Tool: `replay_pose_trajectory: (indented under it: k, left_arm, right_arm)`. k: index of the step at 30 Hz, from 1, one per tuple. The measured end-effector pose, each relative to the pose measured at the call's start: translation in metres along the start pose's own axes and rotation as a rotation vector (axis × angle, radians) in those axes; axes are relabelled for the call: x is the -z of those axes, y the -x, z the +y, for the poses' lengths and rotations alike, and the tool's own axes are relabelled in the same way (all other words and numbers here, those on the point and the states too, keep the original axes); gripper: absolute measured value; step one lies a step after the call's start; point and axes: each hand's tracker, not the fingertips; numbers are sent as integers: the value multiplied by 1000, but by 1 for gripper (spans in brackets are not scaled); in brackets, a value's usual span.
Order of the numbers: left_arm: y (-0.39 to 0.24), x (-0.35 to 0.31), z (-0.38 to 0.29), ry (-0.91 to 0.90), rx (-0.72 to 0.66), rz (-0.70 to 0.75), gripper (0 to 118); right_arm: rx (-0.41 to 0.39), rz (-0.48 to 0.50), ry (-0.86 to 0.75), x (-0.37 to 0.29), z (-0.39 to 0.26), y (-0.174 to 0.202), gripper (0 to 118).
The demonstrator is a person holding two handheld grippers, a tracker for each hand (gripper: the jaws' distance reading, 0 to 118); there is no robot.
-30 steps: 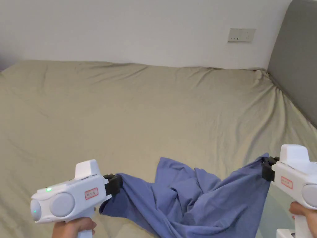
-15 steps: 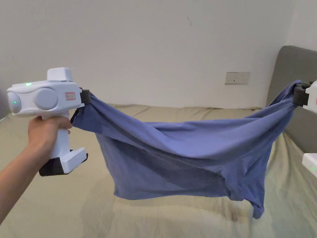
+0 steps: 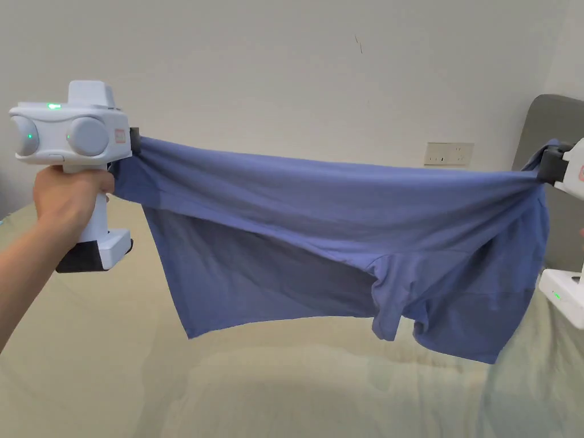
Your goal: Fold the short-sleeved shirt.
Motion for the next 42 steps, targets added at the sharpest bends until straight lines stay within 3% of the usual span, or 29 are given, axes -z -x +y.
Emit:
replay_pose_trajectory:
  k: [9, 19, 31, 36, 39, 42]
  left_arm:
    - [27, 30, -169, 286, 2, 31, 2]
    - [77, -57, -353, 584, -31, 13, 1]
    - [123, -214, -420, 662, -47, 16, 1]
    - [131, -260, -440, 753, -34, 19, 1]
    - [131, -270, -454, 827, 4, 24, 1]
    - [133, -266, -463, 848, -21, 32, 1]
  right_arm:
    - [41, 22, 242, 31, -146, 9, 4]
    - [114, 12, 472, -53, -292, -7, 4]
    - [164, 12, 516, -200, -346, -36, 4]
    - [112, -10, 602, -246, -371, -36, 4]
    - [33, -35, 693, -261, -393, -33, 4]
    - [12, -47, 784, -262, -418, -33, 4]
